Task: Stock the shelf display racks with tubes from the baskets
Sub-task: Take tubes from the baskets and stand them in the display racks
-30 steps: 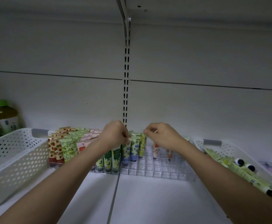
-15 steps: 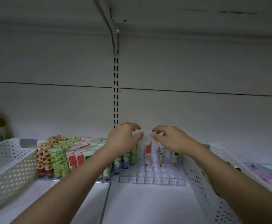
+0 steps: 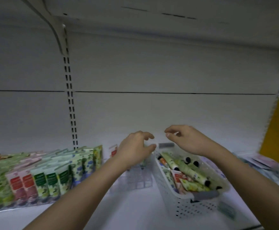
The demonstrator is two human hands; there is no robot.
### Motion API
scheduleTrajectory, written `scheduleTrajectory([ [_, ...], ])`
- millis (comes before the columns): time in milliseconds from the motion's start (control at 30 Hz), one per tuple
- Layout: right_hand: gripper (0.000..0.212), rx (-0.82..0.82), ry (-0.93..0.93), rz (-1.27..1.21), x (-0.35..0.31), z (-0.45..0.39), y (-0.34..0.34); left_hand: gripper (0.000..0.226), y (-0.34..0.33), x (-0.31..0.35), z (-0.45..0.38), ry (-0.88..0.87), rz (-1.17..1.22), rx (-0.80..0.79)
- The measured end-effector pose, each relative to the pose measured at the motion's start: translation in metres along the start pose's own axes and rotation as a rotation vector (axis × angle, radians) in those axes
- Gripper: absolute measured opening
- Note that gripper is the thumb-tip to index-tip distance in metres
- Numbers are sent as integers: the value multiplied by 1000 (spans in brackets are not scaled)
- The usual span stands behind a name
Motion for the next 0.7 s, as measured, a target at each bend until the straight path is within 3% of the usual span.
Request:
scheduleTrajectory([
  [167,17,-40,-37,-28,31,25,11,12,-21,24,-5,-80,40,-154],
  [400,13,-22,-87,-160,48,50,-6,23,-43,35,-6,-20,-112,-377],
  [700,15,39,-145,-261,55,50,-21,26,-52,47,-6,28,-287,-384],
])
Point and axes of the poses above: each hand's wrist, its own z-axis away from the middle knuckle, its own y-axis out of the back of the hand, x = y × z, the point moved 1 cm from there along -z, towards the middle knuckle, and after that the axes turned 1 degree about -x, right-handed, at the moved point
